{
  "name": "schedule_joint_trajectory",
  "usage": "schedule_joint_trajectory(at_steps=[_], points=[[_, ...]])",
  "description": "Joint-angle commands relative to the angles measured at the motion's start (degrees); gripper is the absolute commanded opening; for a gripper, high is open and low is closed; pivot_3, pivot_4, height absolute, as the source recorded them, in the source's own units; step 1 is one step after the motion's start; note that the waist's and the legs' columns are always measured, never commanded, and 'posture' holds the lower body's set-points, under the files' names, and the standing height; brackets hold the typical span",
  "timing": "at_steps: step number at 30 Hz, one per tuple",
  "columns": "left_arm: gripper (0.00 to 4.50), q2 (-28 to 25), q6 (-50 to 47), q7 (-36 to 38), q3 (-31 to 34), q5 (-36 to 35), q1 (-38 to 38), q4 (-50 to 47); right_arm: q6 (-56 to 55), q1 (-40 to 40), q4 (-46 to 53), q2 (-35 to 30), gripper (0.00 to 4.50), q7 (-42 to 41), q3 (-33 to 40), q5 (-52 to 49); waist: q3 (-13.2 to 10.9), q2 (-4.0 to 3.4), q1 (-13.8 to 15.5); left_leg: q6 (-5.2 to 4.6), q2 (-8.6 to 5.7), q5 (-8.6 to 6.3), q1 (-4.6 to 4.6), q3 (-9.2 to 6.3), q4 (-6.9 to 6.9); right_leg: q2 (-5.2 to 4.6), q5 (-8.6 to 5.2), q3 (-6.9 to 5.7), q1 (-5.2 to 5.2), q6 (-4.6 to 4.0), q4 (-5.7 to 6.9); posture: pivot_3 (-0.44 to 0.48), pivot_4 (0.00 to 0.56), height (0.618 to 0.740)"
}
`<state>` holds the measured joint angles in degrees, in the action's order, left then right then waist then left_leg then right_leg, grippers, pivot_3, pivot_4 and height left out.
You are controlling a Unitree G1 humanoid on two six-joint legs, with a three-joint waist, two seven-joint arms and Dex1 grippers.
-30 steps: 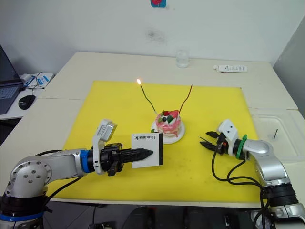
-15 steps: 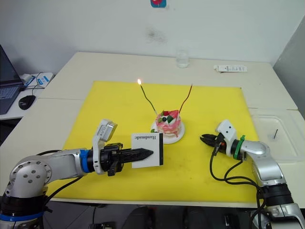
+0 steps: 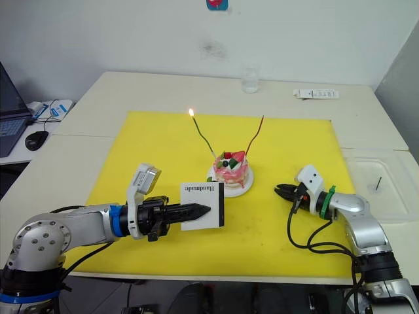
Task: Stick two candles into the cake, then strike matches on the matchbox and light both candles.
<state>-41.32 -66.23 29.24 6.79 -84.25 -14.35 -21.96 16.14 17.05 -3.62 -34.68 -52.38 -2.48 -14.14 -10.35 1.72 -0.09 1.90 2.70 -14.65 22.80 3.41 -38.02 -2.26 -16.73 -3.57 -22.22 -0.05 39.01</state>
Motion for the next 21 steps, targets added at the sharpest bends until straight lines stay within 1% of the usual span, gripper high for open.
schedule_joint_trajectory(at_steps=[1,12,15,21], points=[[0.0,-0.5,0.2,0.2,0.6,-1.1,-0.4,-1.6,0.1,0.1,-0.2,0.4,0.58,-0.1,-0.9,0.7,0.0,0.0,0.0,0.0,0.0,0.0,0.0,0.0,0.0,0.0,0.0,0.0,0.0,0.0,0.0,0.0,0.15,0.74],[0.0,-0.6,0.3,0.4,0.6,-0.9,-0.1,-1.8,0.1,0.0,-0.4,0.2,0.58,-0.7,-1.2,0.8,0.0,0.0,0.0,0.0,0.01,0.0,-0.01,0.0,0.0,0.0,0.0,0.0,0.0,0.0,0.0,0.0,0.15,0.74],[0.0,-0.7,0.3,0.5,0.7,-0.9,0.1,-1.9,0.0,-0.2,-0.2,0.2,0.02,-0.7,-1.2,0.8,0.0,0.0,0.0,0.0,0.01,0.0,-0.01,0.0,0.0,0.01,0.0,0.0,0.0,0.0,0.0,0.0,0.15,0.74],[0.0,-0.8,0.3,0.6,0.8,-1.0,0.2,-2.0,0.1,-0.3,0.0,0.3,0.02,-0.7,-1.0,0.2,0.0,0.0,0.0,-0.01,0.01,-0.01,-0.02,0.0,0.0,0.01,0.0,0.0,0.01,0.0,0.0,0.0,0.15,0.74]])
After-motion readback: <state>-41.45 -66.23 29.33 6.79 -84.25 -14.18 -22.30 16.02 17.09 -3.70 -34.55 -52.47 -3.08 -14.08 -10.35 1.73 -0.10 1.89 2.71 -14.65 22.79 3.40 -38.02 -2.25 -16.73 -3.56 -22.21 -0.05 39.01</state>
